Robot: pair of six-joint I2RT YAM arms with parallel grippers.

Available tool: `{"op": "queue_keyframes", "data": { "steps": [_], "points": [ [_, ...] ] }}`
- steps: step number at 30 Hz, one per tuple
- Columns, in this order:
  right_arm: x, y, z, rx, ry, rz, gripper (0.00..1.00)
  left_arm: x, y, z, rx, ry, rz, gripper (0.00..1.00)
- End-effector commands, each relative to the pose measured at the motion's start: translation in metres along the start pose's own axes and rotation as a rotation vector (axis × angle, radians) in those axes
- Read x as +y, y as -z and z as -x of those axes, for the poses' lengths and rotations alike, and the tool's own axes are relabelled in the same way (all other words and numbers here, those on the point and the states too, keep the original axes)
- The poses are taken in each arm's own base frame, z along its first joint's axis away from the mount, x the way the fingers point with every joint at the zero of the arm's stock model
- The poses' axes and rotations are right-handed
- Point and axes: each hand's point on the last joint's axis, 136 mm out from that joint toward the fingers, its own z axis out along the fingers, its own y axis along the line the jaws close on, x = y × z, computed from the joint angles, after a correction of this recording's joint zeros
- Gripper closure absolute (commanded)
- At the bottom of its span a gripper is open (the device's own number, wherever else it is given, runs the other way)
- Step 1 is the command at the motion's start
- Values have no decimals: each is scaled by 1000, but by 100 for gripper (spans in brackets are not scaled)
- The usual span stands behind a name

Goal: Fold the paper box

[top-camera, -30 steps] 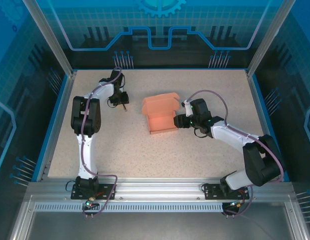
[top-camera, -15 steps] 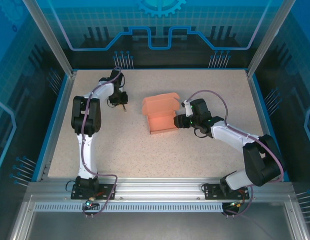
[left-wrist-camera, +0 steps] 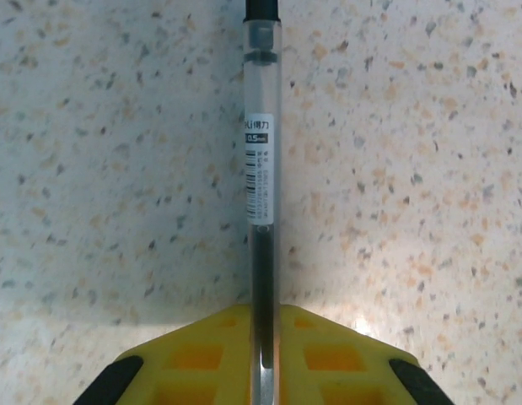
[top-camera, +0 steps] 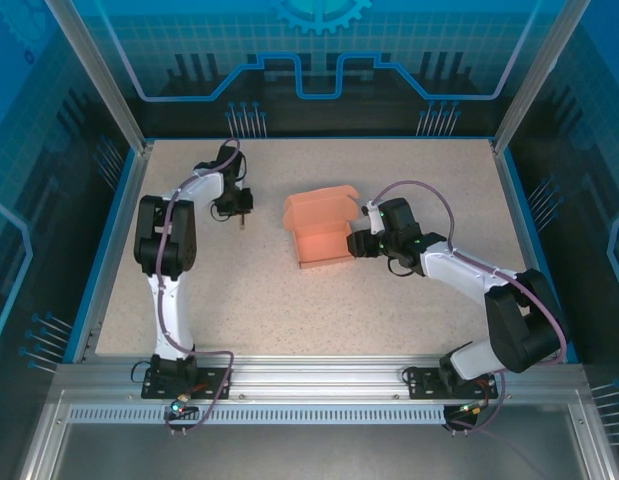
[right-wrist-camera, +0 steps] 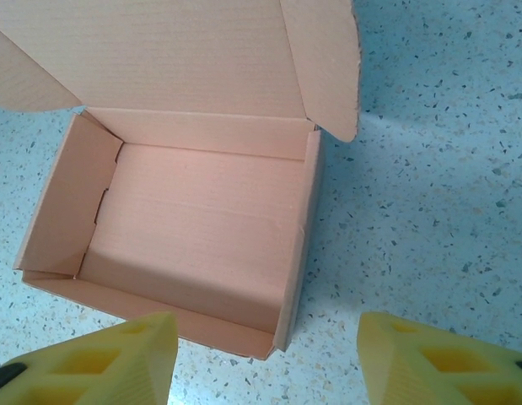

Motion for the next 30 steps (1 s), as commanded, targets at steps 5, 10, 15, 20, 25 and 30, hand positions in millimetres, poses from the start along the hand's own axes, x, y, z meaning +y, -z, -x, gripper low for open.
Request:
{"op": "queue_keyframes", "data": {
  "steps": [5, 10, 15, 20, 25, 30],
  "points": [
    [17, 19, 19, -28, 44, 33, 40, -10, 67, 16, -215, 8, -72, 86],
    [23, 36, 36, -65, 79, 41, 40, -23, 116, 10, -362, 4, -144, 86],
    [18, 40, 39, -73, 96, 23, 39, -49, 174, -11, -512, -48, -254, 86],
    [4, 45, 39, -85, 66, 11, 40, -91, 225, -49, -643, -221, -361, 88],
    [-10, 52, 35, -101, 19, 5, 39, -137, 255, -97, -712, -466, -471, 87],
    [-19, 55, 33, -109, -12, -7, 39, -181, 249, -136, -676, -685, -538, 86]
  ]
}}
